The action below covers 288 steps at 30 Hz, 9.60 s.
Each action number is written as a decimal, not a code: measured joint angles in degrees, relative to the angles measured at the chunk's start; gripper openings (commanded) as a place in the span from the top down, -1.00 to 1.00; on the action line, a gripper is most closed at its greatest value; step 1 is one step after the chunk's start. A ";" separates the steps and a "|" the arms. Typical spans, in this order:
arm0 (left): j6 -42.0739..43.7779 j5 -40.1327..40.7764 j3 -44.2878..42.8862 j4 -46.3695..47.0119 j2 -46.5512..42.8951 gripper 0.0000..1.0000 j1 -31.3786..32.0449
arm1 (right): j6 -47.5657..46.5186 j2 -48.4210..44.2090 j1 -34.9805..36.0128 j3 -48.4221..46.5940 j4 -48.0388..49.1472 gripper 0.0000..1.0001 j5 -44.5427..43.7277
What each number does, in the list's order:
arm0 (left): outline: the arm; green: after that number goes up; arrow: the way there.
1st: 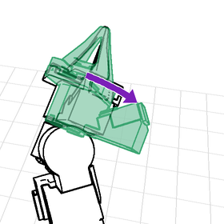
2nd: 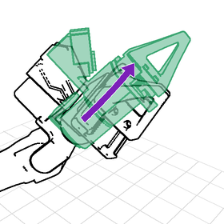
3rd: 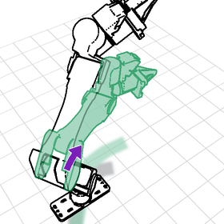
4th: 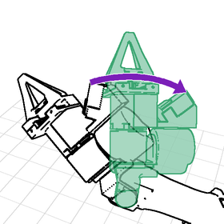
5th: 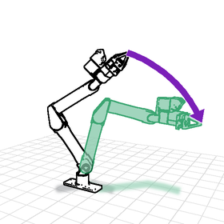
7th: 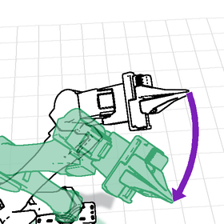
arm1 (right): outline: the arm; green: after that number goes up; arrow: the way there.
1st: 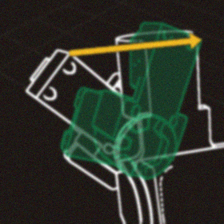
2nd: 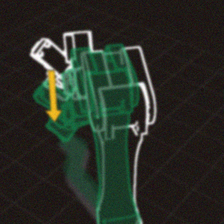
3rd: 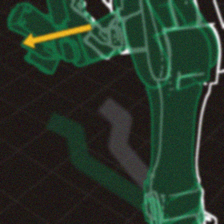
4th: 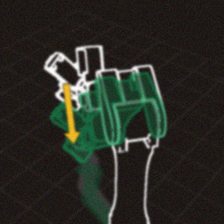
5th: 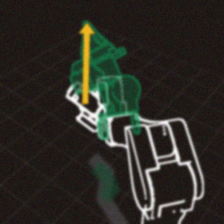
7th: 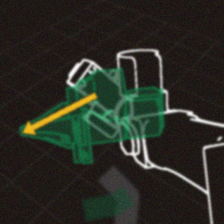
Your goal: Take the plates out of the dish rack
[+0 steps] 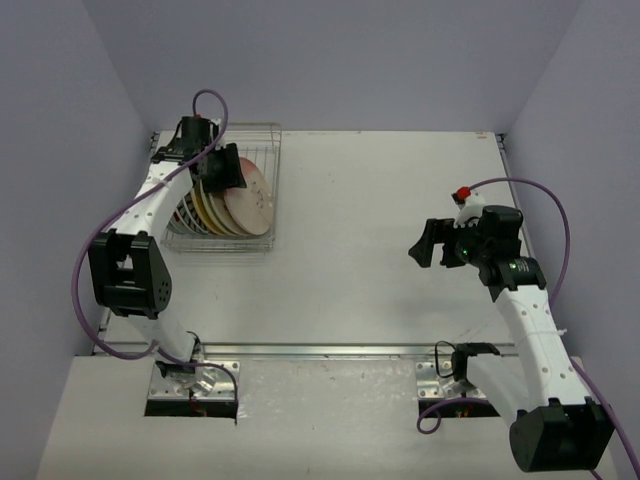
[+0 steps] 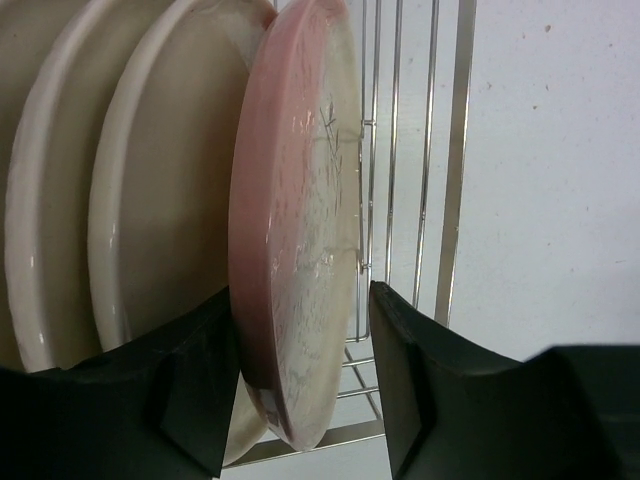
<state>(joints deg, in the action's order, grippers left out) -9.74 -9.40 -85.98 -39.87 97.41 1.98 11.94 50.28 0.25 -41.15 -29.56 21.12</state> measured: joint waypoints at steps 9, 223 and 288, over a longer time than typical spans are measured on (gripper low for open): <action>-1.29 1.74 0.66 1.19 1.17 0.18 1.11 | 0.16 0.52 0.00 0.00 -0.02 -0.98 0.06; 3.43 19.25 1.54 2.09 -2.95 -0.48 4.49 | -0.30 31.72 1.33 -25.38 -2.58 -0.98 -2.39; 4.05 3.69 -5.51 -3.44 -10.19 1.00 2.57 | 2.97 30.02 1.33 -22.39 -0.67 -0.98 8.38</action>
<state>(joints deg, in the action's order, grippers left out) -5.69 -5.71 -91.49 -43.31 87.21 4.55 14.90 80.30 1.58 -63.54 -30.24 29.50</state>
